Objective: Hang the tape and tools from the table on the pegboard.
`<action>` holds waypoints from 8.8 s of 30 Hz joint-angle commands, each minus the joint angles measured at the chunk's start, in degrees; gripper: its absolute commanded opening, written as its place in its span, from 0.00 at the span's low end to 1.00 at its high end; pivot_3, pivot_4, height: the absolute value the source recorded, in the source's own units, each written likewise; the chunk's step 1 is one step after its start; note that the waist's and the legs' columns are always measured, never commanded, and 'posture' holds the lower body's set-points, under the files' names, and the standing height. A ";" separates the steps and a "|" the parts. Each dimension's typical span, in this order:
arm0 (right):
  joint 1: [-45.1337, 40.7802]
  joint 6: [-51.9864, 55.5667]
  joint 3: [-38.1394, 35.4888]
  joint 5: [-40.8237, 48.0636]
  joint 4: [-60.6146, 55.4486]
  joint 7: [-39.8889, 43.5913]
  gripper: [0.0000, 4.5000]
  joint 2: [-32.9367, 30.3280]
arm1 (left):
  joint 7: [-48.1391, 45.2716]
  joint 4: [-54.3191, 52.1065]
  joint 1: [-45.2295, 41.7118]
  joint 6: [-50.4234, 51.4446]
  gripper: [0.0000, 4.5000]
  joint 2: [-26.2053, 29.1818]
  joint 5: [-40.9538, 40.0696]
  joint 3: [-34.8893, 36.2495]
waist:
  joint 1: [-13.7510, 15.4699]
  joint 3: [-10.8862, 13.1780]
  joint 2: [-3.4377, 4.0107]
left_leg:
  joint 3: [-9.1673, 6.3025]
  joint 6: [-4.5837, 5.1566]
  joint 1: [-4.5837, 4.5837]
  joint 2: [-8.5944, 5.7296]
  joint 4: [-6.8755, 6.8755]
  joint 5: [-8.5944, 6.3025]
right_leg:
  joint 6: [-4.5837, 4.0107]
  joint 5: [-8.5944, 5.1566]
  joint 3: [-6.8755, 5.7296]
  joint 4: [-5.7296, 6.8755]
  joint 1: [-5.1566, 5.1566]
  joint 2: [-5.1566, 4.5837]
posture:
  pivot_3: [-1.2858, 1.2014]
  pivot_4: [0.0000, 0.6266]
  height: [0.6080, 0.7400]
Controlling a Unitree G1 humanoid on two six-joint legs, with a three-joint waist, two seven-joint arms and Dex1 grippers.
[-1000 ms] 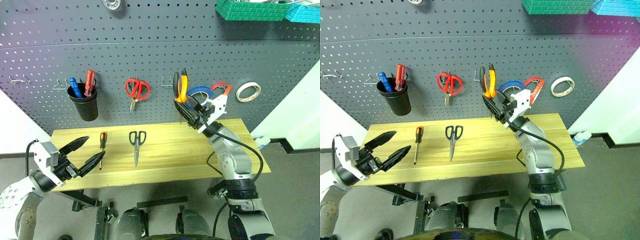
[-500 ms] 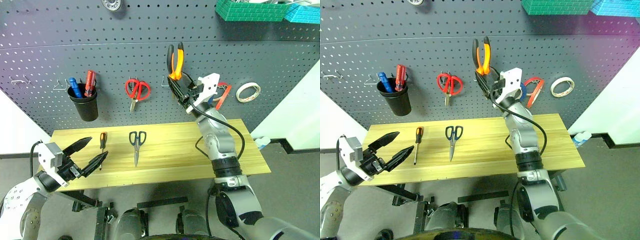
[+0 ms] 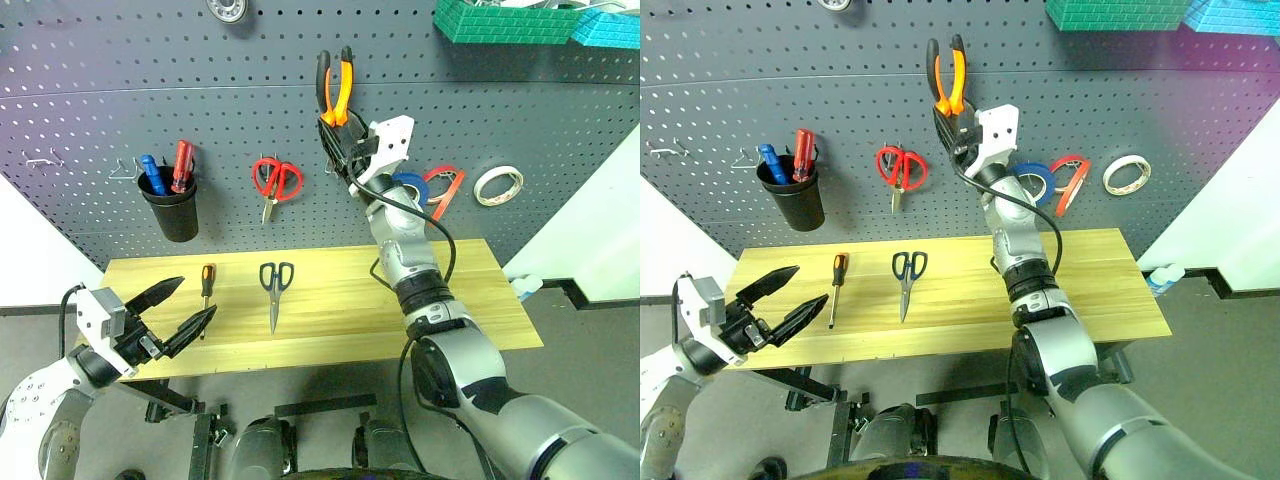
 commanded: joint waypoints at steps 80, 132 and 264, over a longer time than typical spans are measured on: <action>-4.67 -13.76 -0.20 -10.37 15.62 -11.70 0.99 -1.20 | 1.09 -16.51 19.62 5.86 1.00 -0.10 -6.57 8.83 | 1.55 6.18 0.48 | -0.11 0.13 -0.05 0.08 -0.16 -0.09 | -0.19 -0.10 0.10 -0.33 -0.01 -0.23 | 0.62 0.29 1.00; 37.63 18.59 2.37 15.03 -43.45 28.25 0.99 -19.79 | -1.51 7.96 -12.69 -3.59 1.00 -2.66 3.45 -6.83 | -0.08 0.76 0.16 | 0.01 0.10 -0.04 0.06 -0.10 -0.06 | 0.03 0.01 -0.02 -0.29 0.04 -0.03 | 0.53 0.00 1.00; 65.97 25.91 -3.20 21.89 -59.07 50.15 0.99 -34.33 | 44.99 36.81 -39.98 31.23 1.00 -21.73 31.27 -24.99 | 0.18 1.06 0.18 | -0.20 0.67 0.93 -0.16 0.04 -0.65 | -0.23 -0.13 -0.05 -0.61 0.96 -0.71 | 0.48 0.18 1.00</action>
